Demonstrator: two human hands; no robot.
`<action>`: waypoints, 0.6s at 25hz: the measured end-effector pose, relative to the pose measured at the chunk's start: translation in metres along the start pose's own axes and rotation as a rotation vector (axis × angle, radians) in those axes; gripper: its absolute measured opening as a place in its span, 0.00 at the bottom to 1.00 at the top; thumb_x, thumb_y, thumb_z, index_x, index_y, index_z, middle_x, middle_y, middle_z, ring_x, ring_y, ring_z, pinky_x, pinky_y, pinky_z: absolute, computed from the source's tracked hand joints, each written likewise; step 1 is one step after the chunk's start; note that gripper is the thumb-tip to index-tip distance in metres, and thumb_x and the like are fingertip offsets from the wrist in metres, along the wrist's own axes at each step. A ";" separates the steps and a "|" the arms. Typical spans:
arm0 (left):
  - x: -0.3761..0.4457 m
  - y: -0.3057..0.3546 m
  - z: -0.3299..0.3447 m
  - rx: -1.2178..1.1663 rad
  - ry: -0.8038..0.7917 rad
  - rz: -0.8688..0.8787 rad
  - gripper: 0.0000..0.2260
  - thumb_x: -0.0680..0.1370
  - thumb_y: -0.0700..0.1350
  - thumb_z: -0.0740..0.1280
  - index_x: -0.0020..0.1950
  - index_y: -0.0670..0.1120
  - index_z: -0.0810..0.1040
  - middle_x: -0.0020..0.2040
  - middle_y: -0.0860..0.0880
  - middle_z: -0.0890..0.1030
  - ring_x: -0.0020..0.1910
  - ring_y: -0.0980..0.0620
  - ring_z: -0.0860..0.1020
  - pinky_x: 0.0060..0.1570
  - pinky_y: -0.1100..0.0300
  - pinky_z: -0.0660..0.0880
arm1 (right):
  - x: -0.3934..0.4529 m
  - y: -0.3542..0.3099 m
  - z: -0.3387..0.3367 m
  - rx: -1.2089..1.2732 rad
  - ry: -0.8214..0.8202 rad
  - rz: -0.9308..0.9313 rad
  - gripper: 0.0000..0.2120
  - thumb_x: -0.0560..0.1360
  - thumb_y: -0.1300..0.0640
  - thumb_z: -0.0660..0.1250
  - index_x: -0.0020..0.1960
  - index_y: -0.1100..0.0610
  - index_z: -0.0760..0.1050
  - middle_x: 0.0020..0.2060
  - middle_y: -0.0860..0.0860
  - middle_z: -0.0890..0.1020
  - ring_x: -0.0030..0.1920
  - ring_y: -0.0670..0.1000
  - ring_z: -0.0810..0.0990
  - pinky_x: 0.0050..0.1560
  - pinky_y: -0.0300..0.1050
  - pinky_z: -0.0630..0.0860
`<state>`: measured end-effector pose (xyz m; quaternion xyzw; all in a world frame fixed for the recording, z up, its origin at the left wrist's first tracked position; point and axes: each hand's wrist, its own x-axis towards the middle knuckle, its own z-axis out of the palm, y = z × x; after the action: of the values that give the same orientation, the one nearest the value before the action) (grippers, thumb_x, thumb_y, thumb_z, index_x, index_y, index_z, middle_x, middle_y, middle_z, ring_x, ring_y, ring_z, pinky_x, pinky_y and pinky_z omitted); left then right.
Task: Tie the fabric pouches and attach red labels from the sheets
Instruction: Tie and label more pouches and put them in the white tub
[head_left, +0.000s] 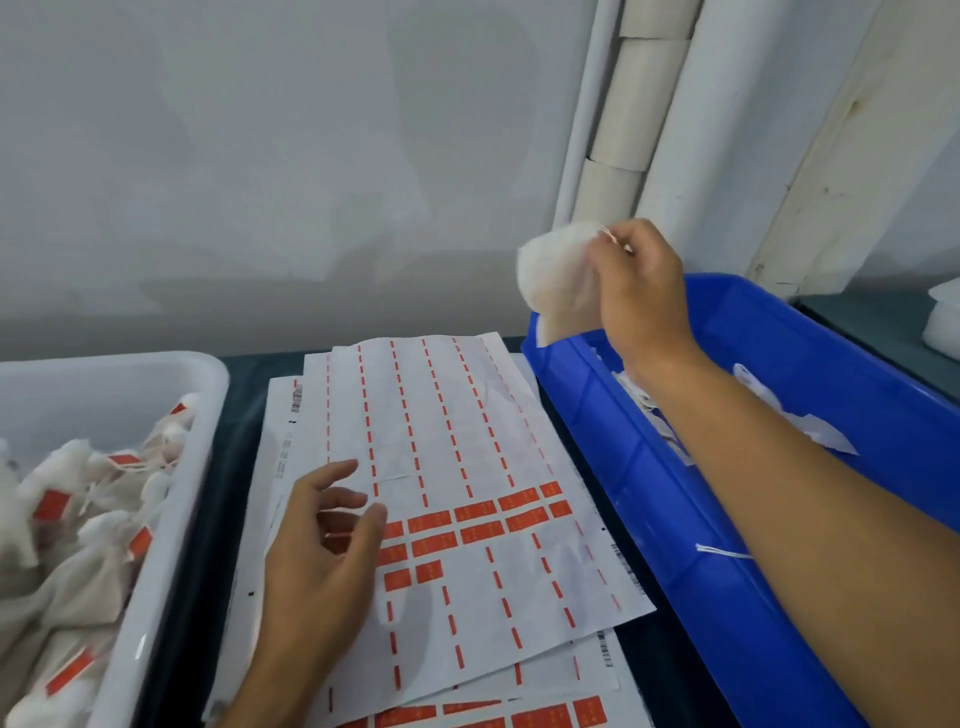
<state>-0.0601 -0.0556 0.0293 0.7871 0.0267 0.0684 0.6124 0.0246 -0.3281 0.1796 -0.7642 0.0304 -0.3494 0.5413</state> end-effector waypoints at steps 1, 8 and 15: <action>-0.002 0.004 -0.002 -0.034 -0.026 0.007 0.16 0.75 0.55 0.71 0.61 0.64 0.71 0.48 0.63 0.81 0.47 0.68 0.81 0.28 0.76 0.73 | -0.009 -0.015 0.016 0.032 -0.072 -0.034 0.06 0.79 0.50 0.65 0.43 0.48 0.74 0.34 0.32 0.77 0.36 0.34 0.74 0.36 0.28 0.69; -0.006 0.008 -0.012 -0.384 -0.142 0.029 0.28 0.70 0.63 0.73 0.68 0.68 0.68 0.63 0.65 0.79 0.61 0.60 0.81 0.52 0.59 0.82 | -0.076 -0.042 0.102 -0.107 -0.914 -0.001 0.08 0.81 0.50 0.69 0.60 0.43 0.79 0.45 0.47 0.87 0.42 0.44 0.84 0.43 0.41 0.81; 0.006 -0.002 -0.022 -0.465 0.094 -0.063 0.21 0.75 0.62 0.73 0.66 0.59 0.75 0.56 0.55 0.84 0.55 0.52 0.85 0.46 0.59 0.83 | -0.142 0.000 0.125 -0.005 -0.863 0.120 0.04 0.82 0.48 0.67 0.54 0.38 0.77 0.46 0.37 0.85 0.49 0.38 0.85 0.47 0.35 0.83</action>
<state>-0.0571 -0.0337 0.0334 0.6196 0.0633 0.0902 0.7772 -0.0121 -0.1674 0.0866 -0.8385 -0.1534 0.0339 0.5218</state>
